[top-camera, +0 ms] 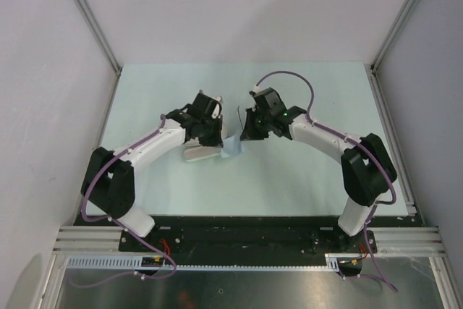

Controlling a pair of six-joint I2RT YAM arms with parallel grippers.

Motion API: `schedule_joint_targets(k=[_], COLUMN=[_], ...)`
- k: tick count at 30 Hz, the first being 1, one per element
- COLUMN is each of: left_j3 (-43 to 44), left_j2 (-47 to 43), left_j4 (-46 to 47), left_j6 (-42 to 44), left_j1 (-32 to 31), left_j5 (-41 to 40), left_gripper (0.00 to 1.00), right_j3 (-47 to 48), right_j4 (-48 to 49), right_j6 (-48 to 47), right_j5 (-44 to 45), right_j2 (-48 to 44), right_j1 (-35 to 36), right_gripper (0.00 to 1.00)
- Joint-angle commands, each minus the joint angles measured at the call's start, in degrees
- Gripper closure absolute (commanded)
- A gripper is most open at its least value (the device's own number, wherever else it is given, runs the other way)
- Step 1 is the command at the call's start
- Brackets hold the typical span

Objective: Organize the sunglasses

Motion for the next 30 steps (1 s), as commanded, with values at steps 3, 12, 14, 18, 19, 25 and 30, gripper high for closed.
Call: schedule_joint_targets(k=[3, 12, 14, 18, 19, 25, 30], left_j3=[2.45, 1.84, 1.84, 1.22, 1.22, 1.31, 1.49], left_j2=[-4.93, -4.94, -4.85, -4.93, -4.93, -3.53, -1.77], left_j4=[-2.63, -4.73, -5.35, -6.4, -6.49, -6.85, -6.93], left_j6=[4.04, 8.69, 10.19, 12.39, 13.17, 15.29, 15.38], left_j1=[4.6, 10.22, 11.02, 13.56, 14.09, 15.85, 16.56], left_j5=[-2.51, -3.3, -3.74, -3.74, -3.82, -1.37, 2.5], left_gripper=[1.0, 0.99, 1.0, 1.0, 1.0, 1.0, 0.99], right_j3=[10.8, 26.97, 28.12, 29.44, 29.44, 31.2, 34.45], right_j4=[-0.85, -9.89, -11.74, -14.38, -14.82, -17.02, -19.3], right_j6=[-2.04, -3.36, -3.36, -3.88, -3.88, -5.55, -7.22], right_j5=[-1.42, -1.5, -2.29, -3.09, -3.17, -3.53, -3.79], right_j2=[5.86, 18.42, 19.31, 21.07, 21.43, 23.01, 25.12], right_j1=[2.18, 4.03, 3.94, 3.59, 3.59, 2.89, 2.71], right_gripper=[1.0, 1.0, 1.0, 1.0, 1.0, 1.0, 1.0])
